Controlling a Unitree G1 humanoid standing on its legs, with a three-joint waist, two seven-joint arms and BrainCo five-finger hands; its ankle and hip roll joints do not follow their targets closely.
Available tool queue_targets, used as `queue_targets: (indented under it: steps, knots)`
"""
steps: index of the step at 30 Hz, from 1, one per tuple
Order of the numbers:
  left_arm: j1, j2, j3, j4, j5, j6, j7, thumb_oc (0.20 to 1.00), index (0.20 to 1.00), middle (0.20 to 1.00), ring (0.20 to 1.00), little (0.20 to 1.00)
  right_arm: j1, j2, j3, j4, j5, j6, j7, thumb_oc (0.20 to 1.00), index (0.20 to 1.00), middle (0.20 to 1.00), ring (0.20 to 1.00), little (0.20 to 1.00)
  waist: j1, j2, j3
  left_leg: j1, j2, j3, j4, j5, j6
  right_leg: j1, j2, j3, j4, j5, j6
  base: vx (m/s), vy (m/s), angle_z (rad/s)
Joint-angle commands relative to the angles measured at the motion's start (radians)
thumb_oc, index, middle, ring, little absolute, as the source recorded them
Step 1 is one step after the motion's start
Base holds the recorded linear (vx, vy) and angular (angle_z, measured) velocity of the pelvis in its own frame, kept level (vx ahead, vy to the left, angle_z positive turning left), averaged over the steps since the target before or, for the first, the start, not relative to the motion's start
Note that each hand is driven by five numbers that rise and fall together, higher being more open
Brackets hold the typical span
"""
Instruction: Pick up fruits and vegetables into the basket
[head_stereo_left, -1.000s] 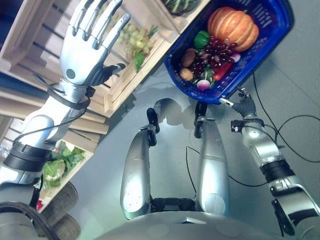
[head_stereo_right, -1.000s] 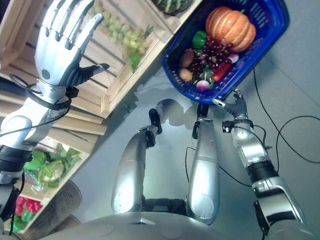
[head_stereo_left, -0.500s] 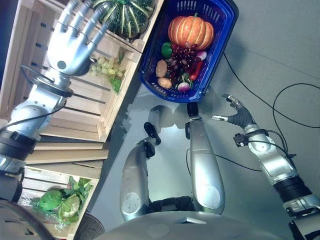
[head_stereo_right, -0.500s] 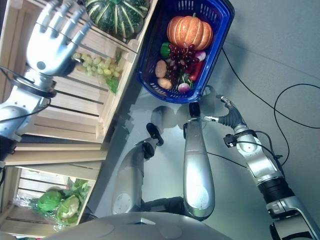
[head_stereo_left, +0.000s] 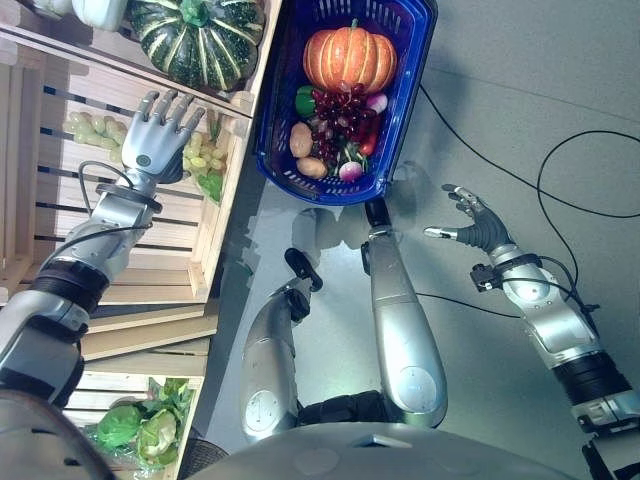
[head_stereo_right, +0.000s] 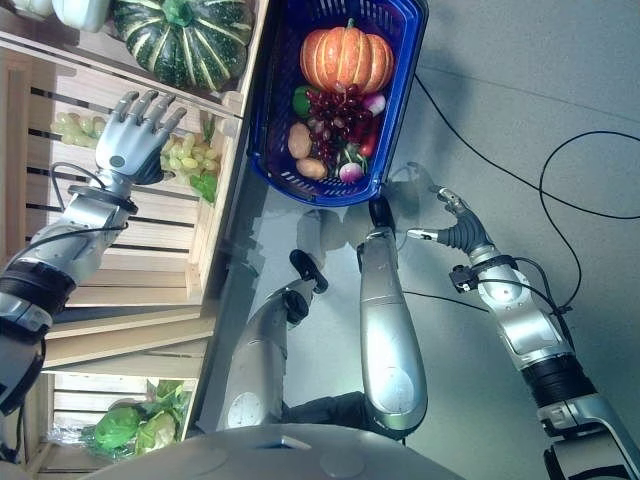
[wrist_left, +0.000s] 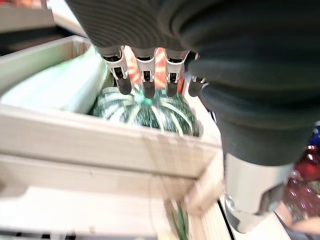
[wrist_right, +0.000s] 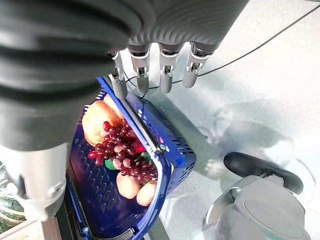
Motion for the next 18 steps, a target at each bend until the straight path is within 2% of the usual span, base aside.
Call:
queue_targets:
  steps: [1, 11, 14, 18]
  knots:
    - [0.032, 0.004, 0.036, 0.061, -0.034, 0.039, 0.009, 1.000, 1.000, 1.000, 1.000, 1.000, 0.041, -0.021, -0.015, -0.070, 0.029, -0.035, 0.004, 1.000, 1.000, 1.000, 1.000, 1.000, -0.037, 0.027, -0.039, -0.134, 0.009, -0.028, 0.072, -0.016, 0.010, 0.000, -0.002, -0.054, 0.000, -0.082, 0.068, 0.00, 0.000, 0.00]
    - [-0.004, -0.013, 0.042, 0.146, -0.036, 0.088, 0.025, 1.000, 1.000, 1.000, 1.000, 1.000, 0.038, -0.020, -0.015, -0.094, 0.035, -0.036, -0.012, 1.000, 1.000, 1.000, 1.000, 1.000, -0.037, 0.017, -0.039, -0.189, 0.017, -0.020, 0.113, -0.036, 0.020, -0.057, 0.002, -0.050, 0.025, -0.085, 0.066, 0.00, 0.006, 0.00]
    - [-0.025, -0.004, 0.042, 0.178, 0.065, 0.158, 0.078, 1.000, 1.000, 1.000, 1.000, 1.000, 0.041, -0.024, -0.020, -0.096, 0.038, -0.048, -0.025, 1.000, 1.000, 1.000, 1.000, 1.000, -0.038, 0.013, -0.039, -0.217, 0.022, -0.017, 0.136, -0.048, 0.025, -0.084, 0.002, -0.049, 0.038, -0.085, 0.065, 0.01, 0.012, 0.01]
    - [-0.052, 0.007, 0.039, 0.204, 0.113, 0.231, 0.121, 1.000, 1.000, 1.000, 1.000, 1.000, 0.042, -0.033, -0.017, -0.099, 0.025, -0.066, -0.050, 1.000, 1.000, 1.000, 1.000, 1.000, -0.039, 0.008, -0.039, -0.243, 0.027, -0.015, 0.154, -0.059, 0.030, -0.111, 0.003, -0.049, 0.049, -0.086, 0.063, 0.00, 0.000, 0.00]
